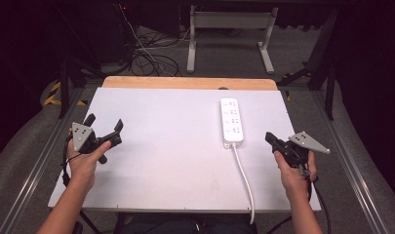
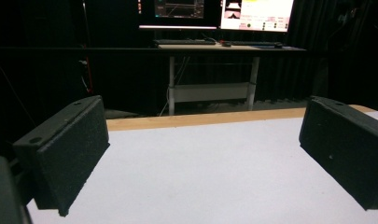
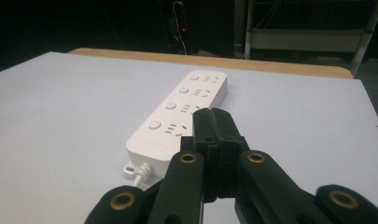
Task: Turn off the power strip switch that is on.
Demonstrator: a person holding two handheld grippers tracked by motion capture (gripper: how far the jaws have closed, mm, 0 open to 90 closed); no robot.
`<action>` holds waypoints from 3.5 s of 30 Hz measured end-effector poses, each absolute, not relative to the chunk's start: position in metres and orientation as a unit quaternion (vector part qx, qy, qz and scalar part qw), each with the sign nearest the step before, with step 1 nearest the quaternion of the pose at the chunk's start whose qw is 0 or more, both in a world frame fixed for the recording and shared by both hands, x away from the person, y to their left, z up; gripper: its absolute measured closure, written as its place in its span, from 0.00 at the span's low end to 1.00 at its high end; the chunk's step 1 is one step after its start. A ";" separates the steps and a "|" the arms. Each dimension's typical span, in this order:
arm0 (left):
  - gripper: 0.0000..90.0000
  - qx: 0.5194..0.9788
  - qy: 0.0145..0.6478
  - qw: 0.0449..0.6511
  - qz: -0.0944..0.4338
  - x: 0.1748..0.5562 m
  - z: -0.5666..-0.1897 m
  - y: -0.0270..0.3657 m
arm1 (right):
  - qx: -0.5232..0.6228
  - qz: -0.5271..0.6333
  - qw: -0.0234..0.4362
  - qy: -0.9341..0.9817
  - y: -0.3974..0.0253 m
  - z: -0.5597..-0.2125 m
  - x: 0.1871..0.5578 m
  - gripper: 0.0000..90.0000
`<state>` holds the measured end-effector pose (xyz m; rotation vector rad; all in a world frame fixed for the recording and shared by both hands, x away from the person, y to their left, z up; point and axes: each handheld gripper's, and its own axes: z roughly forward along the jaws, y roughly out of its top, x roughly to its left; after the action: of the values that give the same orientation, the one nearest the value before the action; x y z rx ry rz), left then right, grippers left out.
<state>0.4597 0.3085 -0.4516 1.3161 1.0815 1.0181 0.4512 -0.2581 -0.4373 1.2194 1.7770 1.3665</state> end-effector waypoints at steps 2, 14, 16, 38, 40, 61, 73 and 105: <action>0.02 0.555 0.456 0.547 0.429 0.460 -0.452 0.309 | 0.460 0.502 0.292 0.672 -0.258 -0.437 0.452 1.00; 0.02 0.557 0.457 0.546 0.428 0.460 -0.452 0.309 | 0.466 0.506 0.281 0.669 -0.259 -0.418 0.458 1.00; 0.02 0.556 0.458 0.545 0.428 0.459 -0.453 0.310 | 0.464 0.506 0.283 0.669 -0.257 -0.414 0.460 1.00; 0.02 0.555 0.466 0.535 0.435 0.452 -0.454 0.319 | 0.442 0.506 0.276 0.688 -0.226 -0.389 0.489 1.00; 0.02 0.556 0.465 0.533 0.436 0.451 -0.454 0.320 | 0.440 0.504 0.276 0.690 -0.224 -0.388 0.492 1.00; 0.02 0.560 0.462 0.528 0.440 0.449 -0.454 0.321 | 0.421 0.485 0.258 0.722 -0.192 -0.389 0.520 1.00; 0.02 0.561 0.462 0.525 0.442 0.446 -0.454 0.323 | 0.423 0.460 0.237 0.744 -0.178 -0.402 0.533 1.00; 0.02 0.561 0.466 0.527 0.437 0.443 -0.455 0.326 | 0.441 0.380 0.198 0.788 -0.154 -0.444 0.557 1.00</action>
<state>0.4431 0.3256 -0.4550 1.3400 1.1141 1.0456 0.5566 -0.1545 -0.4443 1.2343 2.2056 1.0646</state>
